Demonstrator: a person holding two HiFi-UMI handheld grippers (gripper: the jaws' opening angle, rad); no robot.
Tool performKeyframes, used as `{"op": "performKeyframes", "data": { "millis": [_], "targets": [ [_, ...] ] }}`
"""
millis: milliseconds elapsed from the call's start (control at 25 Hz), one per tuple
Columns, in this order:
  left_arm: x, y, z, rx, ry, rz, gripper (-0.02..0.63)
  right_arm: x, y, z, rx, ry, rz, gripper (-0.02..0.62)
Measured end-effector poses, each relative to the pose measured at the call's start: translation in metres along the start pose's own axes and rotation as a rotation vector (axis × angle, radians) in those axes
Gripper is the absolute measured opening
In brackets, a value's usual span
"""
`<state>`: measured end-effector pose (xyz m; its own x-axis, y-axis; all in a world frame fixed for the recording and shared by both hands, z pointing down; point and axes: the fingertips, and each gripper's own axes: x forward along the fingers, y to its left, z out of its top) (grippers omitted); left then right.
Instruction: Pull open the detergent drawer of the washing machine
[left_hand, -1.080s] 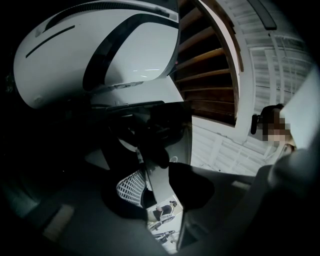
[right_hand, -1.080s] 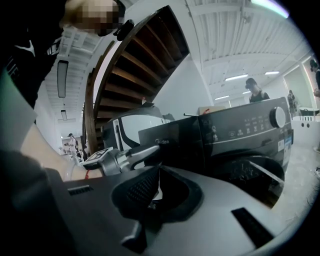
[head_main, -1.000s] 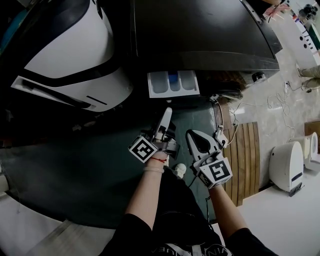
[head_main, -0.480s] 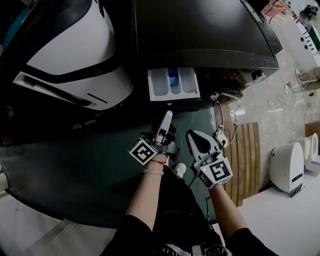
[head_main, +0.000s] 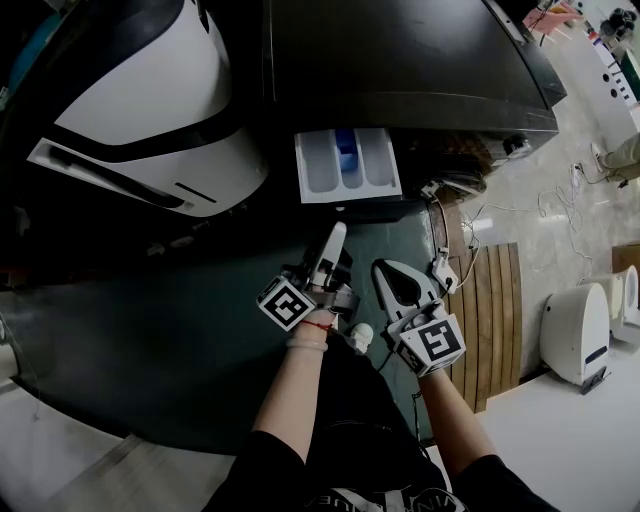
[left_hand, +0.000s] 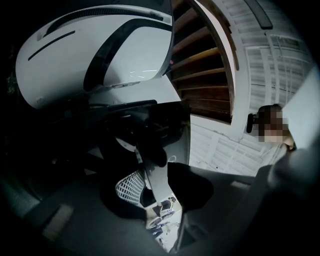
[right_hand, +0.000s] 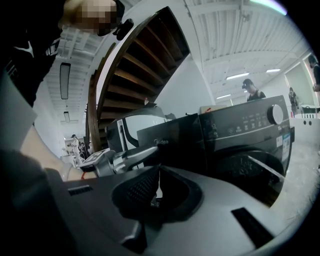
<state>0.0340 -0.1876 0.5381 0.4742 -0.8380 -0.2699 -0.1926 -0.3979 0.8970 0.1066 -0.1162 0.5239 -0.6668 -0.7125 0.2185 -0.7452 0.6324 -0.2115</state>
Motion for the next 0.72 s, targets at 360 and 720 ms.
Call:
{"op": "performKeyframes", "data": {
  "millis": [360, 720],
  "targets": [
    [-0.0031, -0.0042, -0.006, -0.004, 0.014, -0.009, 0.132, -0.004, 0.0004, -0.0036, -0.007, 0.002, 0.001, 0.012],
    [-0.0085, -0.0002, -0.0058, 0.008, 0.014, 0.001, 0.132, -0.0061, -0.002, -0.0043, 0.012, -0.001, -0.008, 0.012]
  ]
}}
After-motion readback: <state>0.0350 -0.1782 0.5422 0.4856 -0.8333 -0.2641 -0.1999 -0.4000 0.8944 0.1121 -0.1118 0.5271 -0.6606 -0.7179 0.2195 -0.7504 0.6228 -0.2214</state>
